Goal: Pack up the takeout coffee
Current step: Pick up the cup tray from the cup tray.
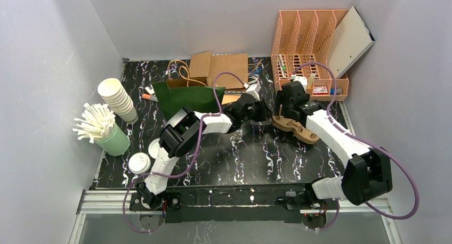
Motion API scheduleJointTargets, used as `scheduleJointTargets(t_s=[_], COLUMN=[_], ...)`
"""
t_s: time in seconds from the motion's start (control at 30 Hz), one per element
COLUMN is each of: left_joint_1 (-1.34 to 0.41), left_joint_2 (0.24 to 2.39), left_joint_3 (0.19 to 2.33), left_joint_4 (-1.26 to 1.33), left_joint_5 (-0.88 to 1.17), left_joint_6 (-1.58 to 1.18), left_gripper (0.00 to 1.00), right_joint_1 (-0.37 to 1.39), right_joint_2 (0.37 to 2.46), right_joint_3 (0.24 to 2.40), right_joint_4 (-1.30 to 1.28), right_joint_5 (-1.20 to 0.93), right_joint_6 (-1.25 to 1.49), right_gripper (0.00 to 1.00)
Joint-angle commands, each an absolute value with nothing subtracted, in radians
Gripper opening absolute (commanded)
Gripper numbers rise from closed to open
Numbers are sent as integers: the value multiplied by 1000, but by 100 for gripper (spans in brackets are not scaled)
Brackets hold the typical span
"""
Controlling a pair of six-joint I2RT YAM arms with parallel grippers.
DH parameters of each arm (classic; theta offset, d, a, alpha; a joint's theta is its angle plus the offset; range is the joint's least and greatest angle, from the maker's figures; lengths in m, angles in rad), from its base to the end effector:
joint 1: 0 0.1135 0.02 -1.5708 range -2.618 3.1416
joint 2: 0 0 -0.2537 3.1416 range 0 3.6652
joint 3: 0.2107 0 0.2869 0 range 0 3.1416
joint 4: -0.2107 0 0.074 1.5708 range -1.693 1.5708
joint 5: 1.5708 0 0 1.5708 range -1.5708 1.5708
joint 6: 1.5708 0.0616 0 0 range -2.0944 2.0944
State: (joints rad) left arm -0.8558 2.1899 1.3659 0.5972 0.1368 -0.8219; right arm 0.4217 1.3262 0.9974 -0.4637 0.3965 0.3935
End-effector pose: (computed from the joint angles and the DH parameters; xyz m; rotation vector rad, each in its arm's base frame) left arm 0.3434 -0.4083 0.1246 0.1428 1.9960 -1.2739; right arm 0.3157 0.1155 0.2327 0.1557 2.2826 -0.0499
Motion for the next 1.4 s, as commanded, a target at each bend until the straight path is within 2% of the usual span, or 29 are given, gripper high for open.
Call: scheduleJointTargets(t_s=[0.0, 0.17, 0.27, 0.5, 0.73, 1.0, 1.37], left_joint_1=[-871, -873, -874, -879, -881, -885, -898], left_joint_2=[2175, 2165, 2159, 2156, 2151, 2135, 2131], left_joint_3=[1377, 1376, 1375, 1380, 1382, 1389, 1407], left_joint_4=[539, 528, 522, 515, 506, 477, 432], left_joint_5=[104, 93, 88, 82, 75, 47, 14], left_joint_6=[-787, -775, -765, -758, -745, -711, -665], left_gripper=[13, 13, 13, 13, 13, 13, 13], right_joint_1=[350, 255, 239, 236, 235, 235, 234], right_joint_2=[1301, 1327, 1358, 1429, 1494, 1388, 1321], right_joint_3=[974, 940, 951, 957, 997, 1027, 1074], right_joint_4=[-518, -519, -551, -571, -624, -662, -708], right_joint_5=[494, 396, 406, 402, 442, 461, 462], right_joint_6=[520, 598, 642, 695, 746, 741, 721], right_gripper=[83, 79, 77, 82, 69, 48, 51])
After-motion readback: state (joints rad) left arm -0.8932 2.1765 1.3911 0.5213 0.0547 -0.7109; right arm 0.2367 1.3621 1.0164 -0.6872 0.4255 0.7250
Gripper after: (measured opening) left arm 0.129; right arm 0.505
